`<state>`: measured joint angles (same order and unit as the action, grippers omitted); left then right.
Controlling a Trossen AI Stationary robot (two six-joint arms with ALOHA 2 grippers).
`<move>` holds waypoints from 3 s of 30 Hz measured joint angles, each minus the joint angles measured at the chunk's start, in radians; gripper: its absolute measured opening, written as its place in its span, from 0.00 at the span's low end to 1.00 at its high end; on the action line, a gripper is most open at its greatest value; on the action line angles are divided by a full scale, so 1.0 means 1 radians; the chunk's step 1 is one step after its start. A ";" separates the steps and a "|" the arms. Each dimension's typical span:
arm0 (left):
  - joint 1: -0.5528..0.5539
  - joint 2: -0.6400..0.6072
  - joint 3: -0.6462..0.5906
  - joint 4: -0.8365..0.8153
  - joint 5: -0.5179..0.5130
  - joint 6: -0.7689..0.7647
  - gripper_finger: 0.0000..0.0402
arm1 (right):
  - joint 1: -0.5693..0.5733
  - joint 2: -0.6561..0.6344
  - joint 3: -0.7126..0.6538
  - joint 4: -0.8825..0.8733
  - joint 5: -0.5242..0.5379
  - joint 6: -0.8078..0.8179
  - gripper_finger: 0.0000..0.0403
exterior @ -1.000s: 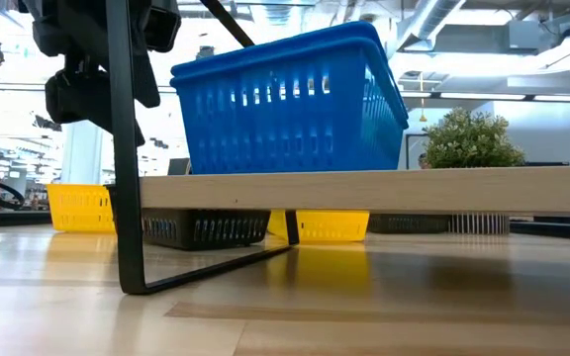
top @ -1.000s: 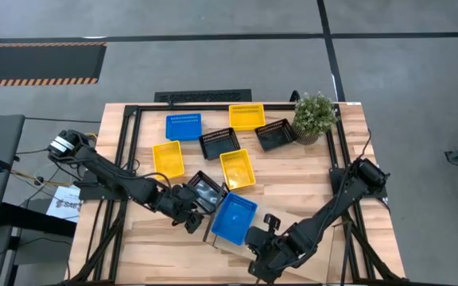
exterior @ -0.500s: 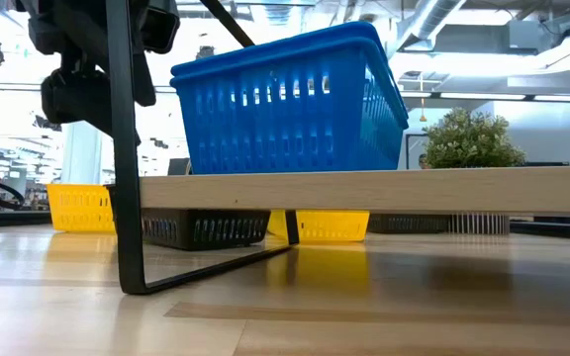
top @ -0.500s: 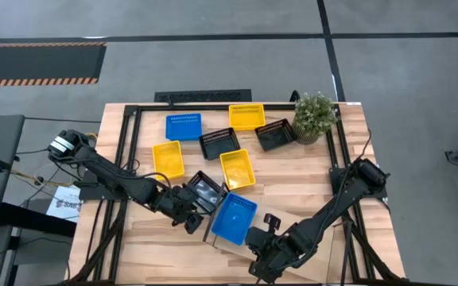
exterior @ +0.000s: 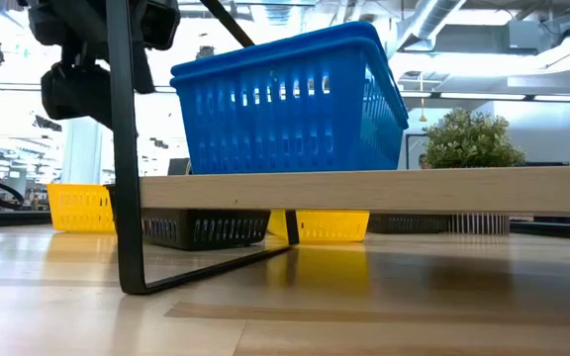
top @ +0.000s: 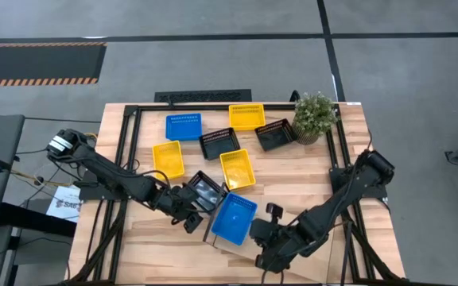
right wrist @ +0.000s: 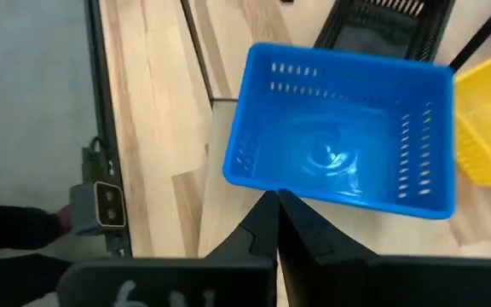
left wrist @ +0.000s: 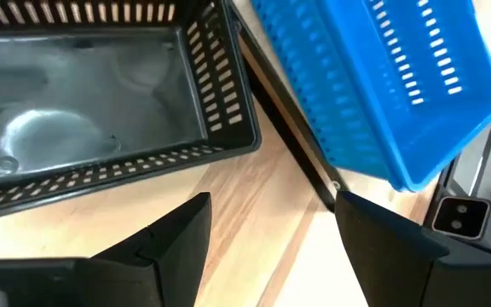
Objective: Stack baskets on shelf by color
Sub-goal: Stack the right blue bin on top of the blue bin on the shelf
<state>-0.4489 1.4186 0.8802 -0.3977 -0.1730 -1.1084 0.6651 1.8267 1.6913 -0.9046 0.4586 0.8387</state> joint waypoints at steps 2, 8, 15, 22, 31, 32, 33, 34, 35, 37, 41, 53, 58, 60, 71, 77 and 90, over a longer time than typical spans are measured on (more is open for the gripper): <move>0.000 -0.006 0.000 -0.019 -0.001 0.000 0.59 | -0.001 -0.029 0.000 -0.024 0.022 -0.010 0.06; 0.001 -0.038 0.000 -0.036 -0.007 0.011 0.59 | -0.018 -0.100 0.000 -0.133 0.089 0.017 0.07; 0.001 -0.109 0.000 -0.131 -0.039 0.003 0.59 | -0.097 -0.129 0.000 -0.261 0.087 0.116 0.09; 0.001 -0.159 -0.001 -0.210 -0.135 -0.063 0.59 | -0.218 -0.073 -0.033 -0.268 -0.011 0.074 0.12; -0.004 -0.090 -0.001 -0.174 -0.273 -0.046 0.59 | -0.297 -0.084 -0.158 -0.094 -0.118 -0.008 0.12; -0.004 -0.078 -0.001 -0.173 -0.293 -0.044 0.59 | -0.300 -0.090 -0.158 -0.096 -0.118 -0.010 0.12; -0.004 -0.062 -0.001 -0.144 -0.315 -0.037 0.59 | -0.302 -0.094 -0.158 -0.100 -0.119 -0.010 0.12; -0.002 -0.046 -0.001 -0.116 -0.325 -0.030 0.59 | -0.303 -0.096 -0.158 -0.104 -0.118 -0.014 0.12; 0.000 -0.033 -0.001 -0.100 -0.340 -0.011 0.59 | -0.302 -0.097 -0.158 -0.104 -0.119 -0.019 0.12; 0.001 -0.003 -0.001 -0.052 -0.356 0.044 0.59 | -0.301 -0.100 -0.158 -0.107 -0.119 -0.024 0.12; 0.001 0.058 -0.002 -0.035 -0.382 0.082 0.59 | -0.297 -0.119 -0.157 -0.112 -0.119 -0.025 0.12; -0.028 0.133 -0.001 0.105 -0.374 0.147 0.59 | -0.271 -0.130 -0.158 -0.114 -0.116 -0.028 0.12; -0.039 0.138 -0.001 0.132 -0.374 0.148 0.59 | -0.265 -0.131 -0.158 -0.111 -0.115 -0.025 0.12; -0.042 0.139 -0.001 0.142 -0.375 0.155 0.59 | -0.265 -0.131 -0.158 -0.111 -0.114 -0.014 0.12; -0.064 0.185 -0.001 0.249 -0.386 0.213 0.59 | -0.238 -0.131 -0.158 -0.108 -0.108 -0.001 0.12; -0.073 0.185 -0.079 0.370 -0.335 0.153 0.59 | -0.225 -0.131 -0.158 -0.106 -0.107 0.004 0.12; -0.109 0.176 -0.085 0.379 -0.315 0.143 0.59 | -0.236 -0.131 -0.158 -0.101 -0.078 -0.007 0.12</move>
<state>-0.5583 1.5944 0.7956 -0.0188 -0.4875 -0.9657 0.4294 1.6955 1.5337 -1.0058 0.3806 0.8322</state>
